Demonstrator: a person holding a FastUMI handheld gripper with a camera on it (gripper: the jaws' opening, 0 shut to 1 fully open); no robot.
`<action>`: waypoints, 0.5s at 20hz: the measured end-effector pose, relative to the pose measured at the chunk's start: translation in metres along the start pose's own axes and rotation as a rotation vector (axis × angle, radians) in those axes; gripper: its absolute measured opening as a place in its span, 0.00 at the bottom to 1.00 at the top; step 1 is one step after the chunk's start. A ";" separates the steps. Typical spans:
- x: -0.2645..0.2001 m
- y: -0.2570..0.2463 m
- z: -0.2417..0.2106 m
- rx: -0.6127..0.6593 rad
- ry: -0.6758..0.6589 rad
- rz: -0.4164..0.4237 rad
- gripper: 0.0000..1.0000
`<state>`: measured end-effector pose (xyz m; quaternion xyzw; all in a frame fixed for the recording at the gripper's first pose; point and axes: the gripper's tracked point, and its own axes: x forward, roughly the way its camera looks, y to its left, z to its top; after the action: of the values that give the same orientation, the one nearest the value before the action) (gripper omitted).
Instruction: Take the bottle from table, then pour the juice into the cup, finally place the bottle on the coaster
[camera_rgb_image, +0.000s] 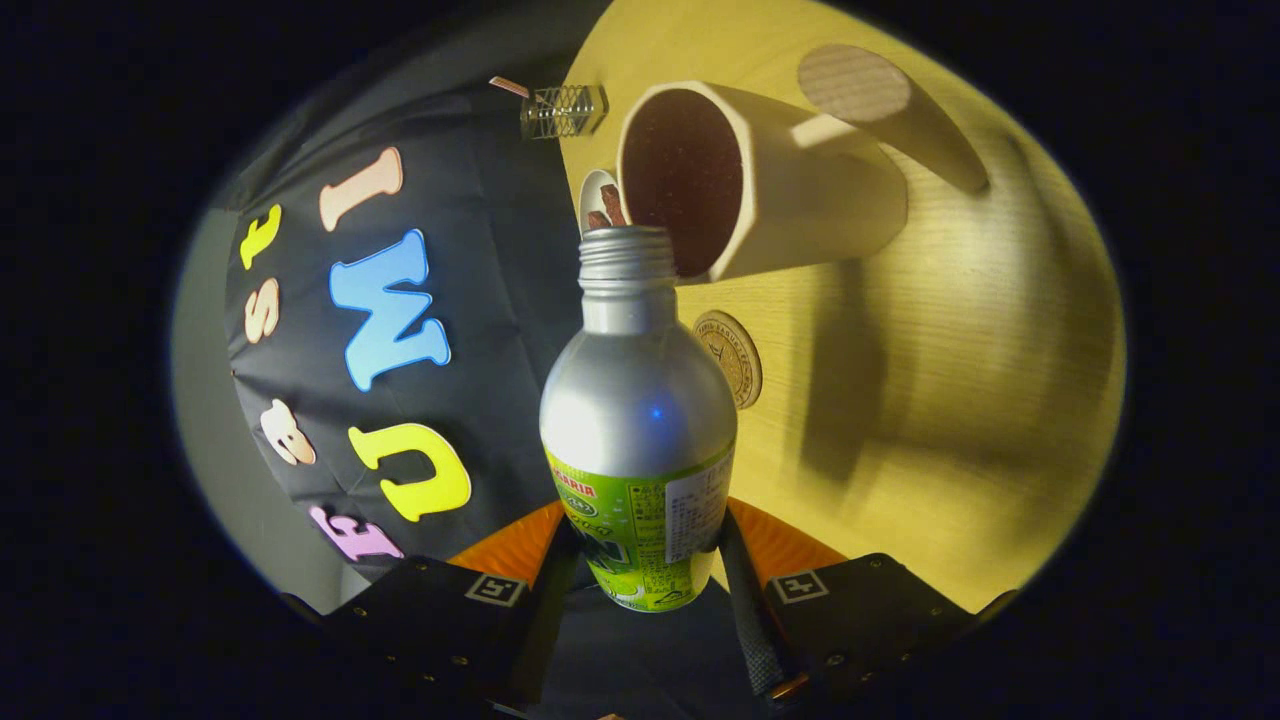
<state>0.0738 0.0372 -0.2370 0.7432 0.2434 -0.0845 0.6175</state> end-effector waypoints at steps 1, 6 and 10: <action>0.001 -0.003 0.003 -0.043 -0.019 -0.010 0.74; -0.001 -0.027 0.009 -0.324 -0.083 -0.119 0.74; -0.004 -0.027 0.019 -0.485 -0.150 -0.148 0.74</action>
<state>0.0610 0.0213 -0.2629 0.5454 0.2636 -0.1236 0.7860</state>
